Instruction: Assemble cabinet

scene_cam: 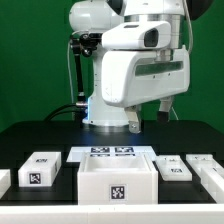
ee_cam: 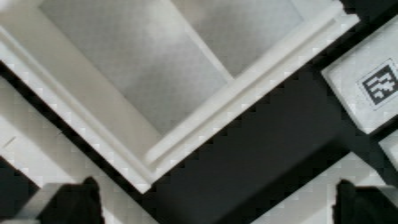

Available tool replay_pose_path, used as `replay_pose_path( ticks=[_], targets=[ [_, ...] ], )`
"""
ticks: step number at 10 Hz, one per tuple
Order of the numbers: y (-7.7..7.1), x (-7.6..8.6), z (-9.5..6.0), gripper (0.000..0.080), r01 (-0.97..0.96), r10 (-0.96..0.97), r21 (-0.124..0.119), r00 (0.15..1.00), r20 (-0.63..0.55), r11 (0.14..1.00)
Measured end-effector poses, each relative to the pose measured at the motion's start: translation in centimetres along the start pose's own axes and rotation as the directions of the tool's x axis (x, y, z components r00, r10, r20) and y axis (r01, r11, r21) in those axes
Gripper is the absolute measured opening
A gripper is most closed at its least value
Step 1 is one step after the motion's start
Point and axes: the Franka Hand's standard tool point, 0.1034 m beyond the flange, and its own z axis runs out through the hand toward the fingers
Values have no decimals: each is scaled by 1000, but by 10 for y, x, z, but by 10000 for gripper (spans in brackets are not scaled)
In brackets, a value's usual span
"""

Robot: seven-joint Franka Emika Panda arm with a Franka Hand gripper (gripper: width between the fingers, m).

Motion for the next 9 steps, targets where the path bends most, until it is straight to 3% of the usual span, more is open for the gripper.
replay_pose_path(
  ticks=[4, 5, 6, 7, 8, 9],
  targets=[
    [-1, -2, 4, 650, 7, -7, 5, 1000, 5, 1000],
    [-3, -11, 8, 650, 32, -32, 13, 999, 13, 999],
    [-12, -21, 13, 650, 42, -42, 2, 999, 5, 999],
    [-24, -33, 16, 650, 64, -64, 9, 998, 14, 998],
    [-30, -40, 18, 650, 120, -120, -2, 993, 3, 993],
    [-29, -39, 19, 650, 114, -114, 2, 994, 5, 994]
  ],
)
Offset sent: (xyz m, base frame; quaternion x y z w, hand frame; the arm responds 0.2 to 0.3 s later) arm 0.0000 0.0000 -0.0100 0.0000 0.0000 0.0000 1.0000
